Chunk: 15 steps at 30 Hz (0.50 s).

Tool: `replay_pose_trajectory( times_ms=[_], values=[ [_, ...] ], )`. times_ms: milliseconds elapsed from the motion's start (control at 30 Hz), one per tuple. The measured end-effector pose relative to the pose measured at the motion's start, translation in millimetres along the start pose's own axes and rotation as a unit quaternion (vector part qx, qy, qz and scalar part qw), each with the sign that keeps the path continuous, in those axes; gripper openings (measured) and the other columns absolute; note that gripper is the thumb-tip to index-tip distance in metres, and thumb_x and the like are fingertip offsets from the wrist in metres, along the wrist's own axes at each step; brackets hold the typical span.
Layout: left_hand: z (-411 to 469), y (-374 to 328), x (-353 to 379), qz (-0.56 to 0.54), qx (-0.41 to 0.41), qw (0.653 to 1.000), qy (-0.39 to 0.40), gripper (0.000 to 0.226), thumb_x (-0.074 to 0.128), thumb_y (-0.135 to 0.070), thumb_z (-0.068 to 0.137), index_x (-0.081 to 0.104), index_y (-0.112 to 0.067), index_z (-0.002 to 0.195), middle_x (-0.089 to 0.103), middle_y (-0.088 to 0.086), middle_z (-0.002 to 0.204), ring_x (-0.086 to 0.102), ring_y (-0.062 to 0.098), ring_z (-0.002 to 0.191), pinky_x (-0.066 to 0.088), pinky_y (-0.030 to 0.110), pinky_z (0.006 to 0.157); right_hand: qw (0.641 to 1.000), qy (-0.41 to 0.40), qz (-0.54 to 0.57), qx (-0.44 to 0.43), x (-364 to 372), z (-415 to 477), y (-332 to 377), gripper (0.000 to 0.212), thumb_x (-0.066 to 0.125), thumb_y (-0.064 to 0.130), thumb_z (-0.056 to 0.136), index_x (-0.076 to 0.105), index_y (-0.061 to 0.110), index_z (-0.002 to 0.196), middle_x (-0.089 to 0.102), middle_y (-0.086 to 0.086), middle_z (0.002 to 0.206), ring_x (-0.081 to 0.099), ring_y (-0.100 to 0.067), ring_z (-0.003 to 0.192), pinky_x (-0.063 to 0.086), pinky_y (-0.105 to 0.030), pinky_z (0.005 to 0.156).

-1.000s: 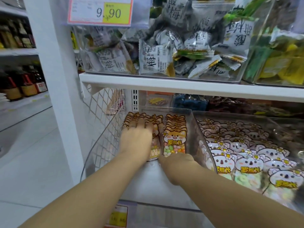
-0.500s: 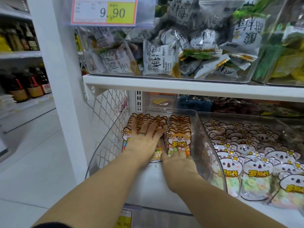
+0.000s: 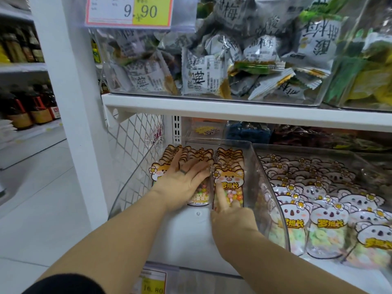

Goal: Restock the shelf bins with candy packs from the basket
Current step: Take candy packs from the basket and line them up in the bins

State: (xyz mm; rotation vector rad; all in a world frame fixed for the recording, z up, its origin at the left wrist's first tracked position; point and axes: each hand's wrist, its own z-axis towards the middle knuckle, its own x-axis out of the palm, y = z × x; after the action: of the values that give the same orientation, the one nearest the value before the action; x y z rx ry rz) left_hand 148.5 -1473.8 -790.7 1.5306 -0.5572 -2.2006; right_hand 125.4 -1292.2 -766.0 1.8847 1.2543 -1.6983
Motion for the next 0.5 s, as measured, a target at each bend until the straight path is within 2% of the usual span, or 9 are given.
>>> replay_pose_trajectory(
  times_ms=[67,100,167,233,267,367,433,467,500],
  values=[
    [0.2,5.0,-6.5,-0.009,0.015,1.0,0.011,0.08,0.075,-0.022,0.078,0.035,-0.011,0.146,0.051,0.014,0.146,0.052,0.039,0.131,0.031,0.072,0.107,1.0,0.0,-0.007,0.005,3.7,1.3,1.3,0.058,0.046,0.013,0.099,0.027,0.013,0.154,-0.046,-0.02,0.148,0.036,-0.038,0.131,0.047,-0.043,0.089],
    [-0.1,6.4,-10.5,-0.013,-0.002,0.999,0.043,0.095,0.082,-0.03,0.071,0.032,-0.012,0.149,0.044,0.015,0.151,0.045,0.039,0.138,0.025,0.073,0.11,1.0,-0.001,-0.009,0.008,5.4,2.4,1.9,0.058,0.046,0.012,0.099,0.027,0.012,0.154,-0.046,-0.02,0.148,0.036,-0.037,0.132,0.047,-0.041,0.087],
    [-2.7,5.6,-18.8,-0.012,-0.087,0.99,0.111,0.122,0.09,-0.051,0.051,0.027,-0.014,0.15,0.035,0.016,0.156,0.036,0.04,0.144,0.015,0.072,0.114,1.0,0.004,-0.005,0.018,8.1,5.8,3.0,0.059,0.045,0.009,0.098,0.026,0.011,0.154,-0.046,-0.021,0.148,0.032,-0.037,0.136,0.045,-0.037,0.078],
    [-7.5,5.3,-26.2,-0.035,-0.153,0.979,0.13,0.136,0.091,-0.066,0.028,0.035,-0.013,0.139,0.047,0.018,0.147,0.049,0.04,0.13,0.025,0.063,0.108,1.0,0.004,0.003,0.027,9.6,10.1,3.5,0.059,0.045,0.007,0.098,0.026,0.011,0.154,-0.045,-0.021,0.148,0.027,-0.037,0.14,0.042,-0.036,0.073],
    [-9.0,5.5,-28.5,-0.04,-0.165,0.977,0.127,0.136,0.088,-0.072,0.023,0.037,-0.012,0.135,0.052,0.017,0.141,0.054,0.038,0.122,0.032,0.057,0.102,1.0,0.002,0.007,0.03,9.7,11.8,3.4,0.06,0.046,0.006,0.097,0.026,0.011,0.154,-0.045,-0.021,0.148,0.025,-0.036,0.142,0.041,-0.035,0.073],
    [-17.5,3.2,-38.9,-0.037,-0.186,0.974,0.122,0.118,0.087,-0.072,0.029,0.047,-0.012,0.124,0.06,0.015,0.121,0.057,0.033,0.099,0.044,0.045,0.083,0.999,0.0,0.024,0.032,12.1,16.3,3.5,0.065,0.047,0.003,0.096,0.023,0.014,0.155,-0.046,-0.02,0.148,0.021,-0.036,0.144,0.042,-0.035,0.077],
    [-26.6,-4.5,-51.2,-0.03,-0.186,0.978,0.094,0.08,0.089,-0.046,0.048,0.059,-0.012,0.114,0.057,0.014,0.107,0.057,0.032,0.091,0.048,0.043,0.074,0.999,-0.008,0.033,0.037,12.0,16.4,3.7,0.071,0.047,0.001,0.094,0.018,0.016,0.157,-0.047,-0.02,0.147,0.023,-0.036,0.142,0.041,-0.034,0.076],
    [-30.7,-8.5,-59.5,-0.03,-0.182,0.979,0.085,0.059,0.077,-0.029,0.065,0.058,-0.011,0.119,0.053,0.015,0.11,0.056,0.032,0.095,0.05,0.043,0.075,0.999,-0.01,0.038,0.037,11.7,15.5,3.7,0.073,0.047,0.001,0.094,0.014,0.016,0.158,-0.046,-0.02,0.148,0.024,-0.036,0.142,0.042,-0.034,0.076],
    [-33.6,-11.1,-67.4,-0.035,-0.179,0.978,0.097,0.054,0.058,-0.019,0.078,0.049,-0.01,0.131,0.047,0.016,0.119,0.054,0.034,0.105,0.05,0.044,0.082,0.998,-0.011,0.046,0.037,10.6,13.3,3.5,0.074,0.048,0.001,0.094,0.013,0.016,0.158,-0.046,-0.019,0.149,0.024,-0.037,0.142,0.043,-0.034,0.078]
  ],
)
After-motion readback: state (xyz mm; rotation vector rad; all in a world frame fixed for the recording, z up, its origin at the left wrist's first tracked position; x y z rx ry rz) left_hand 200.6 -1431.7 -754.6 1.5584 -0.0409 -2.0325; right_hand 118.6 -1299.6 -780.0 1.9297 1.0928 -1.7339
